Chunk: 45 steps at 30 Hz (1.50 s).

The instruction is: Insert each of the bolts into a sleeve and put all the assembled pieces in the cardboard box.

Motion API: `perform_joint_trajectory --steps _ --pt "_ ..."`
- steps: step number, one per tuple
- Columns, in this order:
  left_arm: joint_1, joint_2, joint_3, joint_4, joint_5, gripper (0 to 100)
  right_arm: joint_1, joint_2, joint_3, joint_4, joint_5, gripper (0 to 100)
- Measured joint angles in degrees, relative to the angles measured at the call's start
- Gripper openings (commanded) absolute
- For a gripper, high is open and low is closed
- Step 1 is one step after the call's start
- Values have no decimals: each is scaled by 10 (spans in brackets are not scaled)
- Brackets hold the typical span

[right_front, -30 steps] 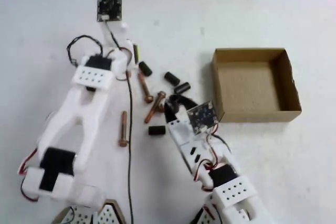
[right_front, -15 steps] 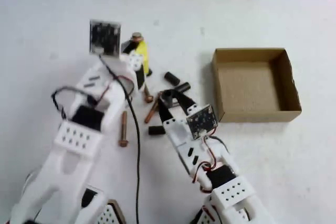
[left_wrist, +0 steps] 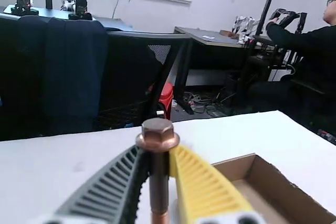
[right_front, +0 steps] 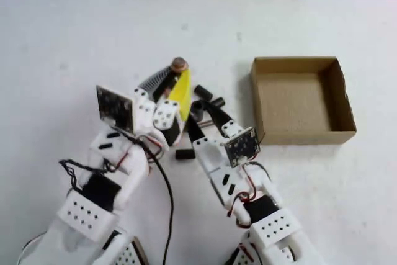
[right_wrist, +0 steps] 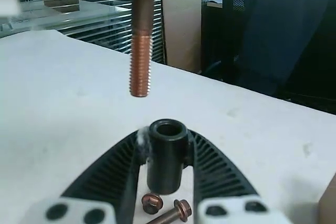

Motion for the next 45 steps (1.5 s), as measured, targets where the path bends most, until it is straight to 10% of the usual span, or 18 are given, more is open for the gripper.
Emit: perform_joint_trajectory --steps 45 --pt "20 -33 99 -74 0 23 -26 0 0 0 36 17"
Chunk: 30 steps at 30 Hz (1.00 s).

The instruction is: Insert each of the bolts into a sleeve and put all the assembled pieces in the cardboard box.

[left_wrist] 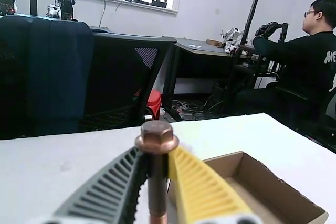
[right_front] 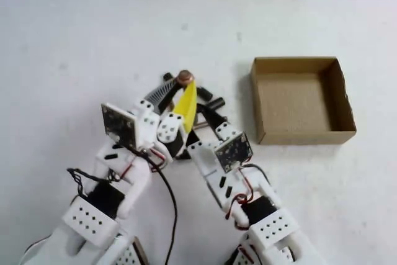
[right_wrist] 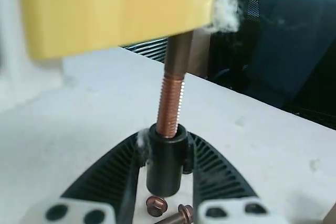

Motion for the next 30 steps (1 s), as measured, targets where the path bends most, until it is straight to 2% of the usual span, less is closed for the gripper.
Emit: perform_joint_trajectory --steps 14,30 --pt "11 -3 77 0 1 23 -3 1 0 23 2 17" --pt "11 -3 77 0 1 24 -2 1 0 24 2 17"
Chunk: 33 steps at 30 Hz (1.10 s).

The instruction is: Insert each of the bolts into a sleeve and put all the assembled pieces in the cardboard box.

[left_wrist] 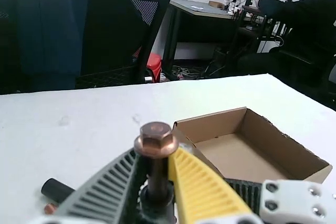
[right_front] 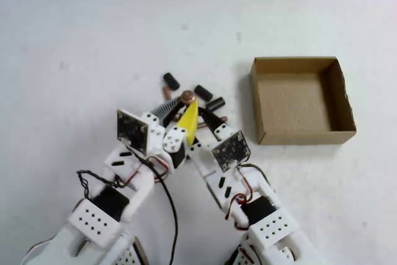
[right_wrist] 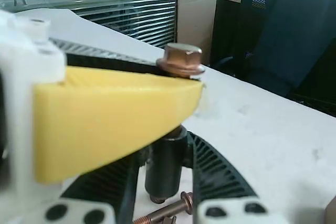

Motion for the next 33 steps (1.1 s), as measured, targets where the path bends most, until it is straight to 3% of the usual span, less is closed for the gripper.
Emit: perform_joint_trajectory --steps 6,12,30,33 --pt "0 -8 -1 36 0 29 5 0 0 1 0 17" --pt "-3 -11 -1 44 0 181 7 0 0 1 1 17" --pt "-4 -11 -1 45 0 189 11 0 0 1 1 17" --pt "-4 -11 -1 45 0 256 11 0 0 1 1 17"
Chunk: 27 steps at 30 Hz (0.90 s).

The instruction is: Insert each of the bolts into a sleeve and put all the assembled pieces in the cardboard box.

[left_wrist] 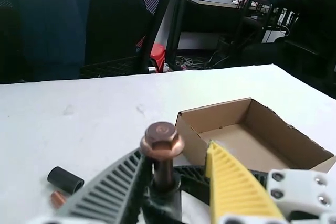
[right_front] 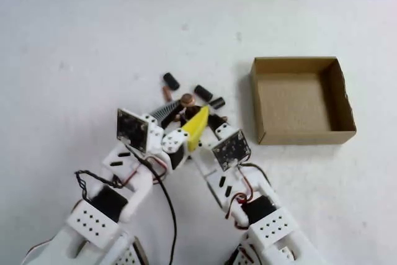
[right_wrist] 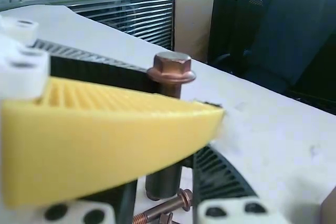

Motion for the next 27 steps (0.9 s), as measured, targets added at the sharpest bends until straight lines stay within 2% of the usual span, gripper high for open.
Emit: perform_joint_trajectory --steps 4,10,22,25,27 --pt "0 0 0 0 0 329 1 0 0 0 0 17" --pt "-12 -4 0 26 -2 331 4 0 0 0 -1 17" --pt "-48 5 -8 18 -3 328 5 0 0 0 0 17" --pt "-74 5 -35 18 -3 326 26 0 0 0 0 17" --pt "-93 5 -47 18 -3 290 42 0 0 0 0 17"
